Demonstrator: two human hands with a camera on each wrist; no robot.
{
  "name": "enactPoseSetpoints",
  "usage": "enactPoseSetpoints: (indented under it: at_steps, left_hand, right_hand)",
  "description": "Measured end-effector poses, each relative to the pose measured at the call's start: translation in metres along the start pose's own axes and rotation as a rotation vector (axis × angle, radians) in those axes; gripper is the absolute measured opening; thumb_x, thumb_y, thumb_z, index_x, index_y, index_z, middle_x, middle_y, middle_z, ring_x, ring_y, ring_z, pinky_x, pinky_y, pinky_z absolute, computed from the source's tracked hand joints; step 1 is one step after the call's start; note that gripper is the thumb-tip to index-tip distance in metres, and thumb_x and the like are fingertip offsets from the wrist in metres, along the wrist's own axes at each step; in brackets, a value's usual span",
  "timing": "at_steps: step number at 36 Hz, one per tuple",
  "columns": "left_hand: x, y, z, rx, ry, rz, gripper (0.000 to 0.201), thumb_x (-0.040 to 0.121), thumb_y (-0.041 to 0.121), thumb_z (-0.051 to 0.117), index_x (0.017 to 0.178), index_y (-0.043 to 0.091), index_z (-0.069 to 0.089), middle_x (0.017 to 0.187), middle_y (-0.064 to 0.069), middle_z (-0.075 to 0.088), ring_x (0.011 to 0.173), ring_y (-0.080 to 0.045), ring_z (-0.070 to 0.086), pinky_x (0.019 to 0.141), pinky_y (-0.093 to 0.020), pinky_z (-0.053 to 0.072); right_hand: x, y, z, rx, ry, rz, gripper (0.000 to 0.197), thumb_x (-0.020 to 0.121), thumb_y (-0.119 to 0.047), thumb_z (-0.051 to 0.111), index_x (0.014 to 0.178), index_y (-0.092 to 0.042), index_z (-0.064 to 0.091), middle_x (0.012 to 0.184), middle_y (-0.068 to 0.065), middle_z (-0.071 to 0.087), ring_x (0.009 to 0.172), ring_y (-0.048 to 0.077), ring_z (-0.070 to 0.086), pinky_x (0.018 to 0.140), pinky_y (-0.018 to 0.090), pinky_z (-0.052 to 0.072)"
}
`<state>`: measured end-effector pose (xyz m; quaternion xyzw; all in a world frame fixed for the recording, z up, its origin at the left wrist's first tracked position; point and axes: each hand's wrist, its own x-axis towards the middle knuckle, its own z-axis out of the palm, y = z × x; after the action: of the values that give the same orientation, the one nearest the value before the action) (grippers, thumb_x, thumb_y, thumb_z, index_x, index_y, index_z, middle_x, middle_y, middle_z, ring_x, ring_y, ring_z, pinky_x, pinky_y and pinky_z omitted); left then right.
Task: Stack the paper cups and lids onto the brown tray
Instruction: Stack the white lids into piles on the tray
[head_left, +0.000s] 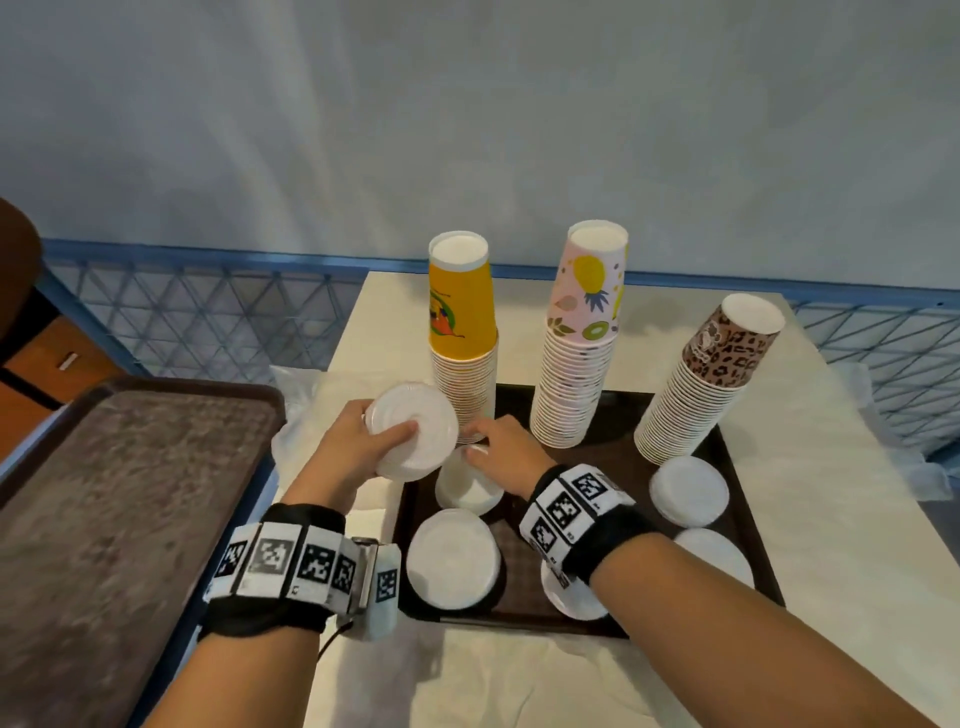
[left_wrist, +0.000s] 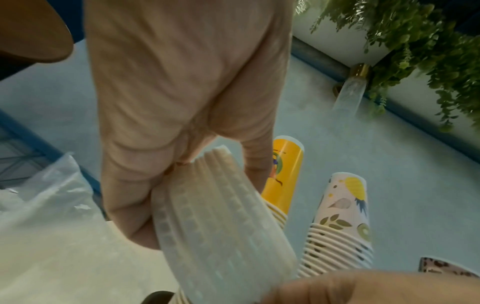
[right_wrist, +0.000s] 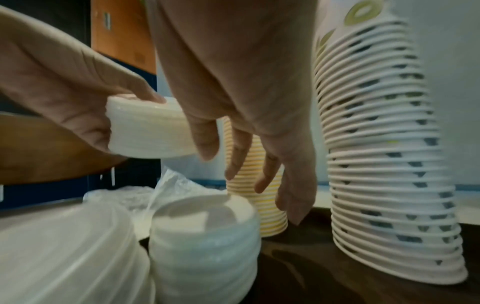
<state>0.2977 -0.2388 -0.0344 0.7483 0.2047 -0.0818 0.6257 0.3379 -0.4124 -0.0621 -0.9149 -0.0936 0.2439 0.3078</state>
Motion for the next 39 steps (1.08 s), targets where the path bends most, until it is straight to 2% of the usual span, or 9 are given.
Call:
enactPoseSetpoints:
  at_steps: [4, 8, 10, 16, 23, 31, 35, 37, 39]
  left_hand:
    - [0.002, -0.012, -0.009, 0.019, -0.002, -0.015, 0.074, 0.06, 0.039, 0.073, 0.124, 0.009, 0.051, 0.116, -0.016, 0.063, 0.108, -0.033, 0.06, 0.07, -0.035, 0.051]
    - [0.005, -0.017, -0.009, 0.023, 0.031, -0.059, 0.059, 0.08, 0.022, 0.071, 0.128, 0.009, 0.042, 0.121, -0.014, 0.057, 0.112, -0.032, 0.055, 0.091, -0.046, 0.05]
    - [0.009, -0.021, -0.007, 0.044, 0.037, -0.067, 0.056, 0.082, 0.02, 0.069, 0.128, 0.01, 0.04, 0.123, -0.015, 0.055, 0.113, -0.031, 0.054, 0.096, -0.048, 0.048]
    - [0.019, -0.026, 0.006, 0.083, -0.001, -0.093, 0.057, 0.083, 0.02, 0.068, 0.13, 0.008, 0.038, 0.119, -0.01, 0.051, 0.112, -0.028, 0.052, 0.099, -0.045, 0.046]
    - [0.034, -0.032, 0.022, 0.178, -0.109, -0.172, 0.067, 0.082, 0.03, 0.069, 0.135, 0.01, 0.033, 0.131, -0.013, 0.049, 0.119, -0.031, 0.05, 0.103, -0.048, 0.044]
    - [0.041, -0.04, 0.043, 0.273, -0.201, -0.184, 0.068, 0.082, 0.031, 0.069, 0.135, 0.006, 0.033, 0.13, -0.013, 0.051, 0.115, -0.028, 0.052, 0.093, -0.037, 0.048]
    - [0.04, -0.044, 0.05, 0.504, -0.216, -0.118, 0.066, 0.085, 0.039, 0.063, 0.134, 0.003, 0.036, 0.13, -0.013, 0.052, 0.117, -0.029, 0.053, 0.098, -0.033, 0.044]
    - [0.04, -0.044, 0.051, 0.64, -0.172, -0.059, 0.064, 0.087, 0.041, 0.059, 0.133, 0.002, 0.039, 0.131, -0.015, 0.052, 0.115, -0.029, 0.053, 0.093, -0.034, 0.044]
    - [0.039, -0.043, 0.052, 0.697, -0.121, -0.027, 0.063, 0.087, 0.04, 0.059, 0.133, 0.001, 0.04, 0.131, -0.018, 0.05, 0.115, -0.03, 0.054, 0.094, -0.036, 0.044]
  right_hand:
    - [0.009, -0.004, 0.015, -0.108, -0.068, -0.064, 0.034, 0.086, -0.03, 0.057, 0.12, -0.025, 0.059, 0.132, 0.011, 0.05, 0.123, 0.034, 0.046, 0.107, 0.047, 0.037]
    - [0.013, -0.009, 0.02, -0.2, -0.129, -0.077, 0.039, 0.087, -0.028, 0.059, 0.126, -0.021, 0.056, 0.132, 0.01, 0.052, 0.123, 0.03, 0.047, 0.105, 0.043, 0.039]
    - [0.012, -0.009, 0.018, -0.219, -0.146, -0.077, 0.041, 0.089, -0.026, 0.058, 0.129, -0.018, 0.053, 0.131, 0.009, 0.055, 0.122, 0.027, 0.05, 0.101, 0.038, 0.041]
    - [0.007, -0.001, 0.0, -0.304, -0.162, -0.027, 0.039, 0.092, -0.026, 0.053, 0.13, -0.018, 0.05, 0.132, 0.009, 0.053, 0.124, 0.025, 0.047, 0.102, 0.035, 0.037]
    - [-0.009, 0.036, -0.026, -0.271, -0.083, 0.108, 0.033, 0.088, -0.022, 0.06, 0.121, -0.018, 0.056, 0.128, 0.008, 0.055, 0.121, 0.025, 0.049, 0.099, 0.032, 0.038]
    - [-0.026, 0.067, -0.04, -0.238, -0.026, 0.165, 0.032, 0.088, -0.021, 0.061, 0.12, -0.016, 0.057, 0.126, 0.008, 0.056, 0.118, 0.023, 0.051, 0.095, 0.027, 0.037]
    - [-0.031, 0.054, -0.032, -0.197, 0.18, 0.133, 0.039, 0.089, -0.018, 0.058, 0.128, -0.017, 0.051, 0.136, 0.007, 0.045, 0.121, 0.024, 0.05, 0.106, 0.039, 0.038]
    - [-0.038, 0.036, -0.027, -0.049, 0.338, 0.038, 0.046, 0.091, -0.019, 0.056, 0.135, -0.017, 0.043, 0.141, 0.005, 0.04, 0.125, 0.022, 0.047, 0.108, 0.034, 0.037]
    - [-0.047, 0.014, -0.02, 0.126, 0.397, -0.009, 0.053, 0.092, -0.022, 0.055, 0.14, -0.018, 0.034, 0.145, 0.003, 0.036, 0.131, 0.019, 0.041, 0.106, 0.027, 0.033]
